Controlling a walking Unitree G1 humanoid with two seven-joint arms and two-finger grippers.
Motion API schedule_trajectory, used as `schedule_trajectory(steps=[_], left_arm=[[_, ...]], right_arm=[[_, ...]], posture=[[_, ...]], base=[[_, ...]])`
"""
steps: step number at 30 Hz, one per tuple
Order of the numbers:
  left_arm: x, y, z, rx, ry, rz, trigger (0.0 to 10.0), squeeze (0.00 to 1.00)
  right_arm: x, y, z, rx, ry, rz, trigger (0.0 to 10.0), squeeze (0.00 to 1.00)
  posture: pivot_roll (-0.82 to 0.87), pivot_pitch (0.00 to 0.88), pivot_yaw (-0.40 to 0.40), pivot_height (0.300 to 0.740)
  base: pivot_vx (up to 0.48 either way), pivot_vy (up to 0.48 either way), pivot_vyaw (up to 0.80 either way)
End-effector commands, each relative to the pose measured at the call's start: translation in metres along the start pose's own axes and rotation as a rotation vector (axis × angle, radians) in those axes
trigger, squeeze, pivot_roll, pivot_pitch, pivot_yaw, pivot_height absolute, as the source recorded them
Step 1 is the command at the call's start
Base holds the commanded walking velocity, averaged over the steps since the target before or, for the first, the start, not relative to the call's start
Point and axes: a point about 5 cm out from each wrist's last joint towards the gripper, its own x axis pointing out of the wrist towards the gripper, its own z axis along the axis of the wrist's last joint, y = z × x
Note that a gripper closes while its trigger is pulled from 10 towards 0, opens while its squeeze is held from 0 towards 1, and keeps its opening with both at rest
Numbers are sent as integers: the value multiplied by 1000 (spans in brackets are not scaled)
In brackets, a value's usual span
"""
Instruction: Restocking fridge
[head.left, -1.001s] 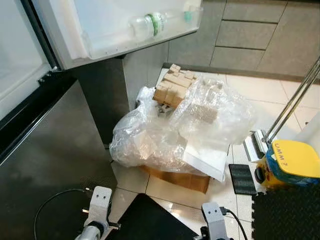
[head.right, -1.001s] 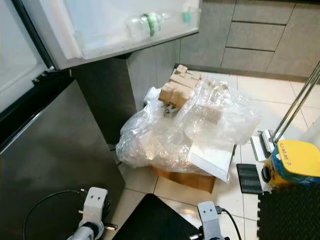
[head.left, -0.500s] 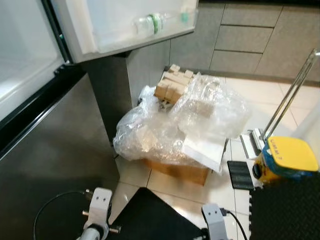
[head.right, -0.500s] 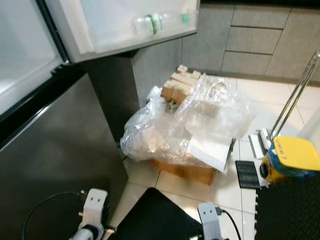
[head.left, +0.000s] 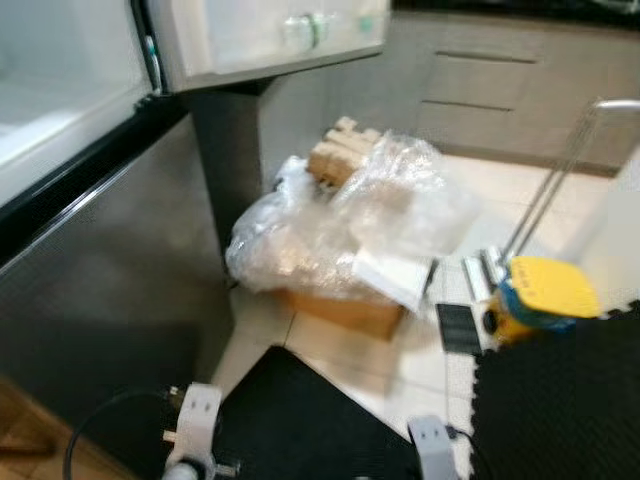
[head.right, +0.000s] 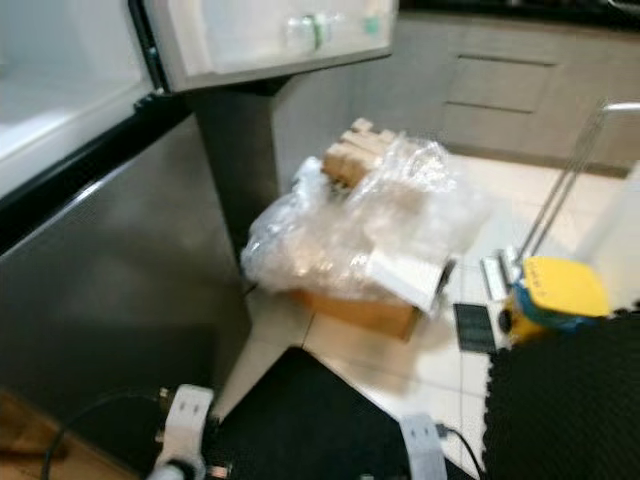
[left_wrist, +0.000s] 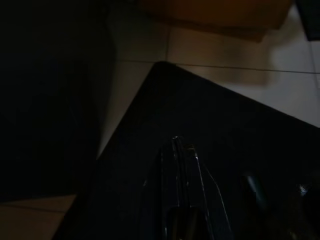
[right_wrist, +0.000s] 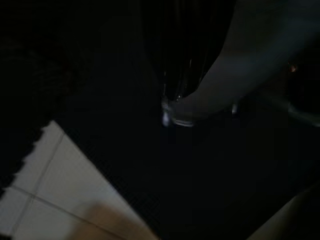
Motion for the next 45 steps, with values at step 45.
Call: schedule_trajectory(steps=[45], left_arm=[[0, -8, -5, 36, 40, -21, 10000, 0]], right_arm=[[-1, -6, 1, 5, -10, -9, 10000, 0]], posture=[[-92, 84, 17, 740]], base=[[-100, -74, 0]])
